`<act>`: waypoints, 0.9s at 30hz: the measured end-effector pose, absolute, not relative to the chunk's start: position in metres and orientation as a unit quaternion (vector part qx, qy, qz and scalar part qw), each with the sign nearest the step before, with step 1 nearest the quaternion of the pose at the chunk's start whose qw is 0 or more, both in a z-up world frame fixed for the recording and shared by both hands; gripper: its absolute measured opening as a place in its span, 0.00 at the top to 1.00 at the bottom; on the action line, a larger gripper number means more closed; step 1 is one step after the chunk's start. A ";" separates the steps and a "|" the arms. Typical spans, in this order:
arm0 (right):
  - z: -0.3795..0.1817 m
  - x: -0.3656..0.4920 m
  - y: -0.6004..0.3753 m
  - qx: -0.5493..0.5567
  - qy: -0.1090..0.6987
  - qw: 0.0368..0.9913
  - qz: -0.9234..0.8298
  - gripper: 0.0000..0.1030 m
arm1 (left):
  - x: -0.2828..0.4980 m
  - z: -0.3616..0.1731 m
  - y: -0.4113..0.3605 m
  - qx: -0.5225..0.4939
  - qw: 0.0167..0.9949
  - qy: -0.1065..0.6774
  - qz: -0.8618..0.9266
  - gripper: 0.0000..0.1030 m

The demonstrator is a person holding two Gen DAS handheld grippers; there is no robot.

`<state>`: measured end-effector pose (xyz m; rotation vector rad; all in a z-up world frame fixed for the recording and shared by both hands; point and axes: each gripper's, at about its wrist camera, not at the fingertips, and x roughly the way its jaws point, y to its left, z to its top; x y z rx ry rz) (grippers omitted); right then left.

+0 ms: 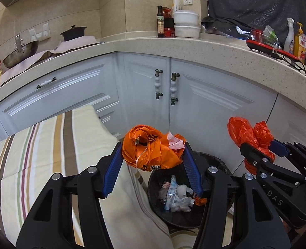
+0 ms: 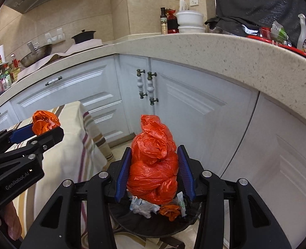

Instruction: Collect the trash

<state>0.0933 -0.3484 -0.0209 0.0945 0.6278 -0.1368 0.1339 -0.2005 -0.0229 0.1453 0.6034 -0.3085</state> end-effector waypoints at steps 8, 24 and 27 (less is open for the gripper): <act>-0.016 0.097 -0.350 0.043 0.289 0.954 -0.073 0.40 | 0.145 -0.022 -0.206 0.060 0.942 0.294 -0.148 0.26; 0.012 0.057 -0.324 0.024 0.265 0.959 -0.094 0.36 | 0.105 0.000 -0.155 0.047 0.952 0.265 -0.146 0.17; 0.015 0.047 -0.318 0.021 0.263 0.960 -0.097 0.35 | 0.097 0.004 -0.144 0.045 0.954 0.257 -0.145 0.15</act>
